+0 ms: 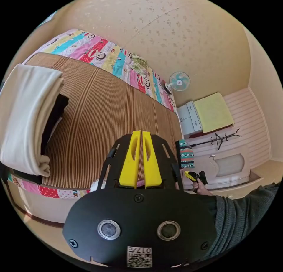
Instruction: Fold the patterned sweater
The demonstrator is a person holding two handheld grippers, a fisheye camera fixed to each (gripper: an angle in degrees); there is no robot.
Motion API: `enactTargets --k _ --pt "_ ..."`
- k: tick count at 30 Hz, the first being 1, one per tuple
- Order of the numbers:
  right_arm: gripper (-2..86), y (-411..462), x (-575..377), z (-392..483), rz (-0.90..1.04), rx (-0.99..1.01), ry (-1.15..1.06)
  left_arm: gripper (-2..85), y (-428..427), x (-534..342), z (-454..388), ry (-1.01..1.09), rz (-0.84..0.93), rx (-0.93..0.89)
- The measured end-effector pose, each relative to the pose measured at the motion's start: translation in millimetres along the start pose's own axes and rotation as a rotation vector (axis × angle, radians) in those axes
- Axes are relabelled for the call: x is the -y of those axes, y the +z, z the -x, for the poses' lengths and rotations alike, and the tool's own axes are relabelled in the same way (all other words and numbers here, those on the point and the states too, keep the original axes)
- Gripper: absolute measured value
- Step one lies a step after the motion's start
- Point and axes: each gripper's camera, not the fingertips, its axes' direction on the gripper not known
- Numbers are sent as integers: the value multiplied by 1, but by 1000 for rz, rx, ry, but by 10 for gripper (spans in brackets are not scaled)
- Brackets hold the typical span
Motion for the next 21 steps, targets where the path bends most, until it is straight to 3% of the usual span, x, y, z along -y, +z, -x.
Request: enactTargets --k 6,9,16,21 --pt "73 -78 56 -24 -67 -296 -28 -10 114 19 -96 163 119 -166" --pt "97 -132 111 -31 -146 -376 -12 -10 150 23 -134 214 140 -135" --pt "144 -203 252 -53 -115 -592 -27 -10 226 29 -159 92 184 -87" --pt "145 -170 291 -86 43 -535 -36 -8 258 36 -163 7 200 -57"
